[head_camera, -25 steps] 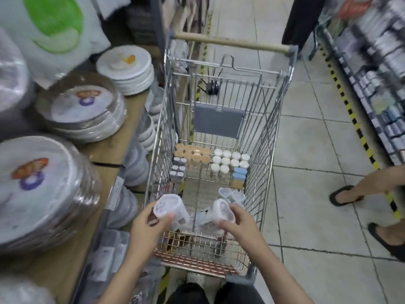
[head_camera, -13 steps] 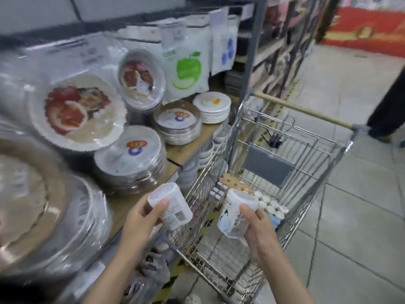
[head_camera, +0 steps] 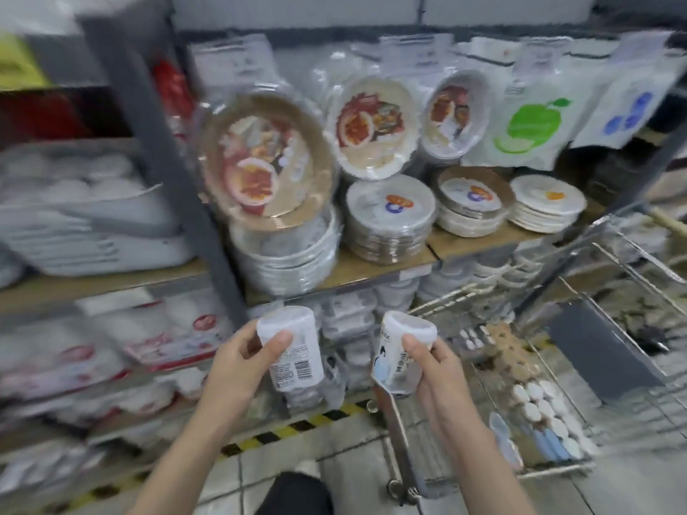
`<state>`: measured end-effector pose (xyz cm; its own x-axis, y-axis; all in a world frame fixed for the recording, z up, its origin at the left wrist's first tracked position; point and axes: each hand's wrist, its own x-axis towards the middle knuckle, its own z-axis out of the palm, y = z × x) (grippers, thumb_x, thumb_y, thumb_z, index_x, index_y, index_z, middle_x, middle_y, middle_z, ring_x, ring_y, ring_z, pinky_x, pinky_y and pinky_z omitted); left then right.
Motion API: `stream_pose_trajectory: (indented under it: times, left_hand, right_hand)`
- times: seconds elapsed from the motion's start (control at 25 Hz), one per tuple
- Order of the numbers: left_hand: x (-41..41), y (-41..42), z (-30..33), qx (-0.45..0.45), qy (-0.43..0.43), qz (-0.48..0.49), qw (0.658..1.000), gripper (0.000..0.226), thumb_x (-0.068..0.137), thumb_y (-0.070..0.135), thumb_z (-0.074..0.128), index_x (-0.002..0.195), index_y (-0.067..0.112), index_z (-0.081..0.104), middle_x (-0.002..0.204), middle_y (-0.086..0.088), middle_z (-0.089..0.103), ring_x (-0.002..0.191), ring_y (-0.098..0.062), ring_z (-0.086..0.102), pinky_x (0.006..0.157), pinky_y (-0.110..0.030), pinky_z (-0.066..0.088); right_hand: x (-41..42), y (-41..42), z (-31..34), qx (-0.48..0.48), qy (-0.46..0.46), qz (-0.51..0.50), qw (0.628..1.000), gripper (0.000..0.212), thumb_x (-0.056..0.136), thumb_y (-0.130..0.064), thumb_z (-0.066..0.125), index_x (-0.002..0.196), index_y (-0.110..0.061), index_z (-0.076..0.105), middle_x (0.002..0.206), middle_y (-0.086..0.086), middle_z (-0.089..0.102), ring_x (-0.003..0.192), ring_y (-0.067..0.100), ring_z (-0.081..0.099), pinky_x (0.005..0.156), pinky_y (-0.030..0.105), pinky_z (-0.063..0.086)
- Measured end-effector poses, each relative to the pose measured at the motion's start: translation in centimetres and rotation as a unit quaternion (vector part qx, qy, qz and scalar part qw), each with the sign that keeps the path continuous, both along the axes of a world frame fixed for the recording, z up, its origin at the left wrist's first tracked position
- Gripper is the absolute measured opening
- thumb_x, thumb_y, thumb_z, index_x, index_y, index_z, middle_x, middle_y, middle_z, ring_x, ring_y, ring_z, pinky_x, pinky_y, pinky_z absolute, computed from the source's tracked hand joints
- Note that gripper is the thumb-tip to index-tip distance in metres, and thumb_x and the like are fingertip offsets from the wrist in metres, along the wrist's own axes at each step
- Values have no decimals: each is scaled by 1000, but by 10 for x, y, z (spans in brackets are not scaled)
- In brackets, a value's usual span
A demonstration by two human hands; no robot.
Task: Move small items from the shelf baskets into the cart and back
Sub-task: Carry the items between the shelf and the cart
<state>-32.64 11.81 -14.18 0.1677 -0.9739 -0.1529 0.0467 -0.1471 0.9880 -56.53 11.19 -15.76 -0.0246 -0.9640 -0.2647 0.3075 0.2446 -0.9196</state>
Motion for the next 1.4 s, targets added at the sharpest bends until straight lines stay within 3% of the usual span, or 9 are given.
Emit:
stream_pose_trajectory:
  times: [0.16, 0.32, 0.48, 0.64, 0.76, 0.88, 1.04, 1.12, 1.4]
  left_hand:
    - [62, 47, 9, -2, -20, 118, 993, 31, 64, 48, 79, 90, 33, 69, 81, 13, 73, 83, -15, 67, 79, -40, 52]
    - [110, 92, 14, -11, -5, 217, 976, 30, 55, 53, 81, 80, 38, 74, 80, 11, 74, 80, -15, 67, 72, -35, 52]
    - [169, 140, 22, -11, -8, 285, 958, 30, 68, 43, 76, 95, 33, 70, 86, 7, 74, 86, -19, 68, 70, -34, 55]
    - [249, 178, 33, -17, -26, 333, 943, 51, 56, 51, 79, 99, 26, 70, 87, 5, 74, 88, -22, 67, 72, -35, 52]
    - [313, 196, 49, -32, -61, 321, 944, 50, 60, 54, 75, 103, 30, 68, 95, 7, 74, 91, -16, 68, 76, -32, 52]
    - [369, 194, 68, -52, -97, 299, 948, 28, 75, 40, 68, 103, 33, 66, 94, 15, 73, 87, -5, 67, 66, -19, 49]
    - [417, 164, 97, -87, -118, 258, 955, 26, 79, 37, 59, 104, 32, 65, 95, 16, 72, 86, -1, 67, 63, -13, 50]
    - [432, 136, 111, -113, -121, 233, 958, 22, 83, 32, 60, 105, 32, 64, 96, 18, 71, 87, 2, 66, 65, -9, 48]
    - [466, 40, 144, -167, -158, 200, 952, 28, 77, 41, 64, 103, 31, 65, 100, 9, 72, 94, -4, 66, 79, -22, 53]
  right_hand:
    - [57, 3, 10, -10, 11, 105, 994, 84, 33, -61, 88, 103, -19, 69, 100, 3, 74, 92, 21, 70, 82, 39, 54]
    - [112, 4, 17, 2, -12, 182, 983, 59, 58, -40, 83, 108, -14, 66, 97, 2, 74, 91, 20, 70, 73, 32, 55]
    - [193, 13, 26, -1, 8, 265, 964, 94, 29, -60, 89, 110, -19, 64, 102, 2, 73, 93, 20, 70, 79, 39, 55]
    - [290, 31, 33, 5, -6, 312, 950, 82, 35, -52, 89, 107, -22, 66, 104, 1, 73, 95, 21, 69, 88, 47, 52]
    - [360, 47, 42, 3, -22, 340, 940, 76, 48, -48, 87, 114, -19, 63, 108, 4, 72, 101, 26, 67, 92, 53, 50]
    - [413, 47, 54, -27, -37, 337, 940, 62, 62, -32, 85, 117, -13, 62, 107, 5, 72, 101, 24, 67, 85, 41, 53]
    - [457, 32, 80, -95, -14, 315, 944, 81, 42, -51, 86, 114, -20, 65, 108, 2, 71, 103, 22, 65, 89, 38, 46]
    - [473, 16, 97, -133, -6, 295, 946, 71, 47, -47, 84, 111, -22, 66, 109, 0, 71, 104, 19, 65, 92, 38, 47]
    - [525, -59, 139, -232, 2, 228, 946, 46, 64, -31, 71, 108, -26, 62, 102, -11, 72, 101, 10, 65, 86, 27, 51]
